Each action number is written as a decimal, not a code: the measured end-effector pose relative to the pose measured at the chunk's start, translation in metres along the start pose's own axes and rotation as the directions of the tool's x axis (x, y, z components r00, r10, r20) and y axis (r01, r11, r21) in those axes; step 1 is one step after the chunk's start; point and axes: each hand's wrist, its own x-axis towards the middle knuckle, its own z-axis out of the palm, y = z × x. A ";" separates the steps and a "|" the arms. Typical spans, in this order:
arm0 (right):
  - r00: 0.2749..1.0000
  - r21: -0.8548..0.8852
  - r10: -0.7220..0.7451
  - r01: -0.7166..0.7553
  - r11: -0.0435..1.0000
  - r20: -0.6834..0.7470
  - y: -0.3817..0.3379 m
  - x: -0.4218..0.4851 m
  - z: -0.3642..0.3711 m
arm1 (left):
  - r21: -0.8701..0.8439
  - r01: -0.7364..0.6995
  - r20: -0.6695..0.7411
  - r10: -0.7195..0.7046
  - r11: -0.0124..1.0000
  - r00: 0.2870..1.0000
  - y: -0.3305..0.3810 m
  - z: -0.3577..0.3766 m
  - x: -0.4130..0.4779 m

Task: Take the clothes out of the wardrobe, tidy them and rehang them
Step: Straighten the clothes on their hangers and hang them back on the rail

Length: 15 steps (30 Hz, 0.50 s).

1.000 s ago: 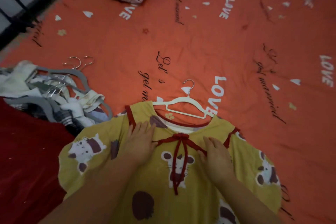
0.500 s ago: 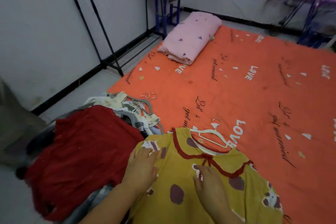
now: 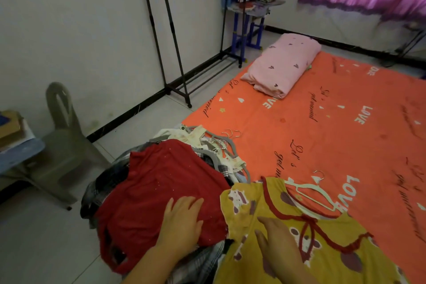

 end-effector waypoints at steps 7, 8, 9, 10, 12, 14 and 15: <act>0.995 -0.020 0.097 -0.097 0.995 0.034 -0.075 0.051 0.041 | -0.030 -0.101 0.054 0.103 0.994 0.993 -0.091 -0.009 0.059; 0.993 -0.022 0.112 -0.111 0.994 0.040 -0.086 0.059 0.048 | -0.032 -0.119 0.059 0.120 0.992 0.991 -0.103 -0.010 0.068; 0.992 -0.020 0.123 -0.123 0.992 0.041 -0.096 0.066 0.054 | -0.033 -0.133 0.060 0.135 0.991 0.989 -0.114 -0.012 0.077; 0.991 -0.019 0.131 -0.130 0.991 0.039 -0.105 0.073 0.059 | -0.031 -0.144 0.062 0.146 0.989 0.987 -0.123 -0.015 0.085; 0.989 -0.015 0.146 -0.145 0.989 0.035 -0.119 0.083 0.068 | -0.038 -0.161 0.077 0.164 0.986 0.984 -0.139 -0.018 0.099; 0.987 -0.020 0.158 -0.158 0.987 0.031 -0.128 0.094 0.074 | -0.044 -0.177 0.086 0.181 0.983 0.980 -0.151 -0.017 0.111; 0.986 -0.025 0.166 -0.165 0.986 0.029 -0.129 0.100 0.077 | -0.050 -0.185 0.092 0.189 0.982 0.978 -0.155 -0.015 0.116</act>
